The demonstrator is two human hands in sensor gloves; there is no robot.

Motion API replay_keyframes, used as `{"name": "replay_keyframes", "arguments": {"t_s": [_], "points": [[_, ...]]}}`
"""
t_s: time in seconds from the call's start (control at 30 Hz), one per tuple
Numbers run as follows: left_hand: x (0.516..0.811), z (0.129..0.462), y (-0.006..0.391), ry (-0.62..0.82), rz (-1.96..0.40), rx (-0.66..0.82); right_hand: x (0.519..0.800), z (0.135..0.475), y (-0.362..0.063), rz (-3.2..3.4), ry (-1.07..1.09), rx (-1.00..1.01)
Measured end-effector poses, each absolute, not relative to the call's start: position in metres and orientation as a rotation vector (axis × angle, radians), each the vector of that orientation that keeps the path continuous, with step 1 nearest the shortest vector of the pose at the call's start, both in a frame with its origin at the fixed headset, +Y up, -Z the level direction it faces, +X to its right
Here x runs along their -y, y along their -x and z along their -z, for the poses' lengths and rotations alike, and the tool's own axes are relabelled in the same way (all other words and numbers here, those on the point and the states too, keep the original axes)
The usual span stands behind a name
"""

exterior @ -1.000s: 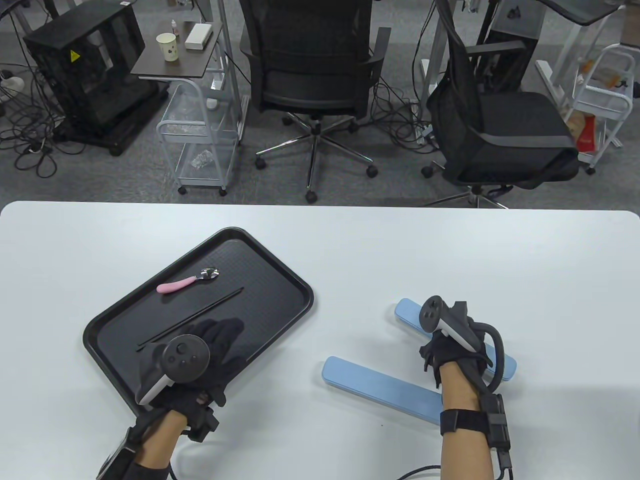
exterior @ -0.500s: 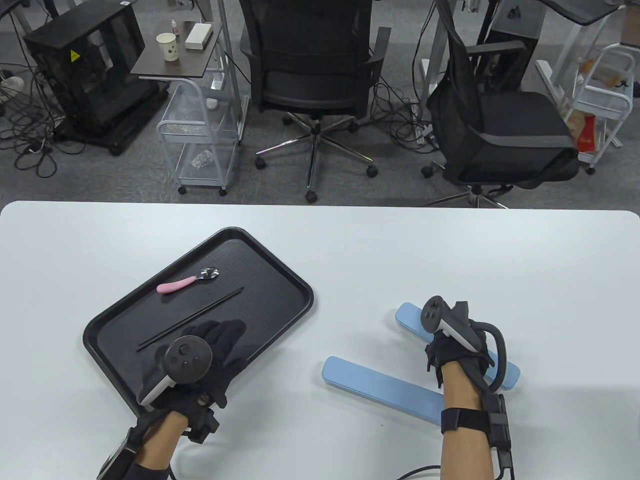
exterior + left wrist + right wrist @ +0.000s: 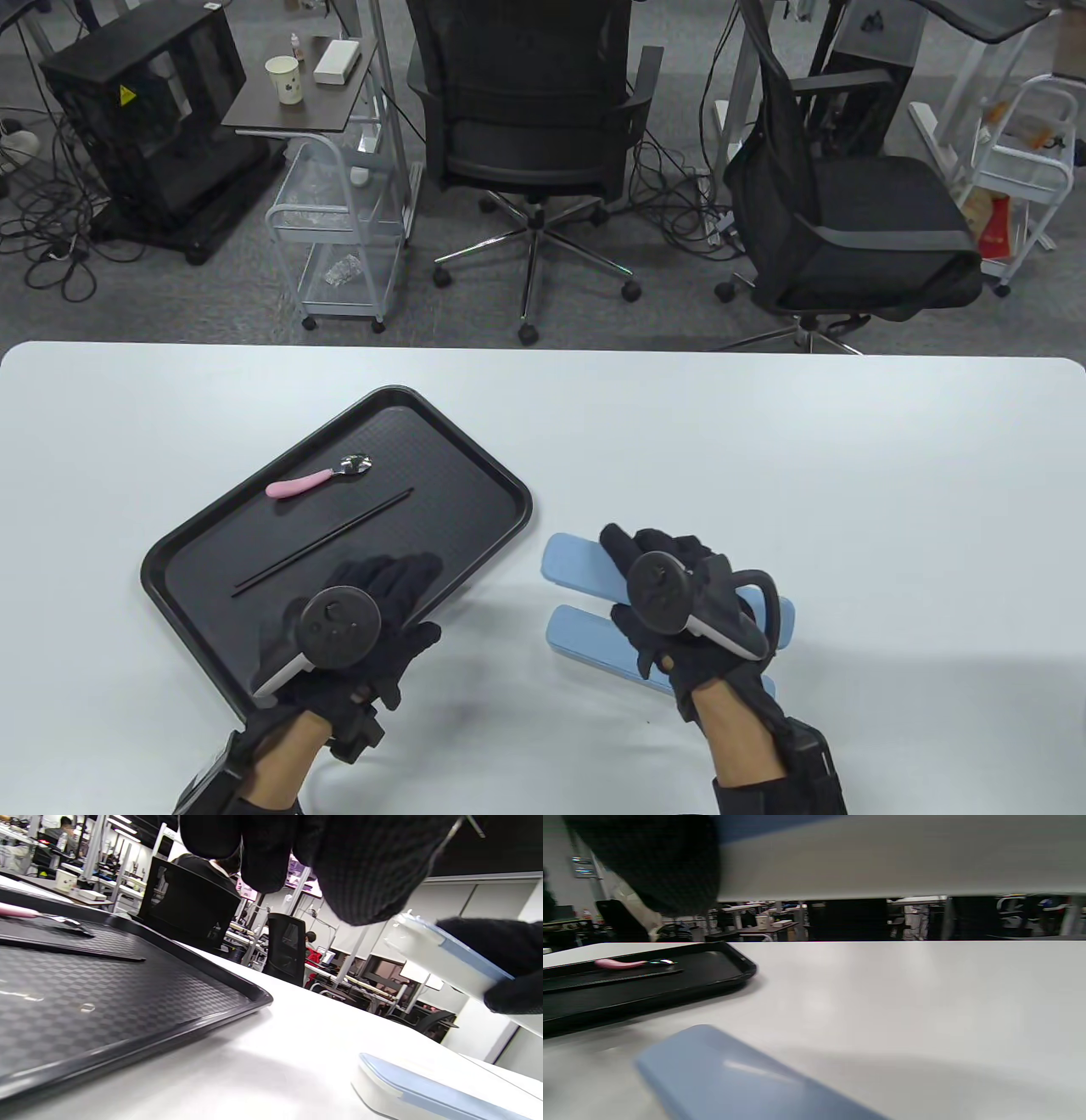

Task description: Slide to open lunch boxes and place utensils

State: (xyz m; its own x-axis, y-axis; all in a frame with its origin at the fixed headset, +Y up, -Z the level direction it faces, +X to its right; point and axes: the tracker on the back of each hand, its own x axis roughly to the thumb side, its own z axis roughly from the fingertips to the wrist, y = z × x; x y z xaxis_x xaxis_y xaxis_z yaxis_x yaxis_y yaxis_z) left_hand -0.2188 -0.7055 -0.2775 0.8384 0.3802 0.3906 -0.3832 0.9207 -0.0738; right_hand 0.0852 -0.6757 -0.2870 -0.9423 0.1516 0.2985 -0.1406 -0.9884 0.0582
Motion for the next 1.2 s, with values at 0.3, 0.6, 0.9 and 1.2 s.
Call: {"name": "replay_keyframes", "arguments": {"t_s": [0.3,0.6,0.9,1.2], "points": [[0.707,0.266,0.195,0.021,-0.352,0.527,0.696,0.264,-0.029,-2.92,-0.734,-0.079],[0.713,0.264,0.179,0.056,-0.331,0.618,0.702,0.254,-0.018,-2.894,-0.814,-0.033],[0.704,0.268,0.188,0.015,-0.335,0.606,0.697,0.26,-0.051,-2.864,-0.734,-0.062],[0.709,0.286,0.223,0.14,-0.39,0.472,0.718,0.281,-0.09,-2.808,-0.545,-0.225]]}}
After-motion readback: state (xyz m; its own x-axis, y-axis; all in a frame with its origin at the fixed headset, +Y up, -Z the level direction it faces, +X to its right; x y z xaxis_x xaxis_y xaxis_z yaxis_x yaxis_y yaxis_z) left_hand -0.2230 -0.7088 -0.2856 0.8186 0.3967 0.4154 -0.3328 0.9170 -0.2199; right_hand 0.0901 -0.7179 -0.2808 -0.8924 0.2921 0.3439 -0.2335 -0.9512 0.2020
